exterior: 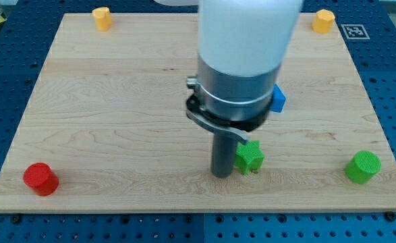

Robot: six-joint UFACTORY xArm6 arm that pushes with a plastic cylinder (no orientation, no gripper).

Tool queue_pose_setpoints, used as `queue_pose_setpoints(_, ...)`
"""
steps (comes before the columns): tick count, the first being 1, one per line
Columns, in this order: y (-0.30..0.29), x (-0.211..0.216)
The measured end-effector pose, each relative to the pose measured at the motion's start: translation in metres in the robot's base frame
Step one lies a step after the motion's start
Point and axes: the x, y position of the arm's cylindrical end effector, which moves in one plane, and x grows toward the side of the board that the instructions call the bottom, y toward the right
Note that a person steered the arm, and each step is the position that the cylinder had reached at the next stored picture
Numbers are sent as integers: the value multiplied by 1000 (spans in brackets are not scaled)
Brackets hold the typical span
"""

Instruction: Put the green star at the left side of the green circle

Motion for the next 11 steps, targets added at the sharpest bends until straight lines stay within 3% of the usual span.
queue_pose_setpoints(5, 69, -28)
queue_pose_setpoints(8, 160, -17)
queue_pose_setpoints(9, 139, -15)
queue_pose_setpoints(11, 12, -15)
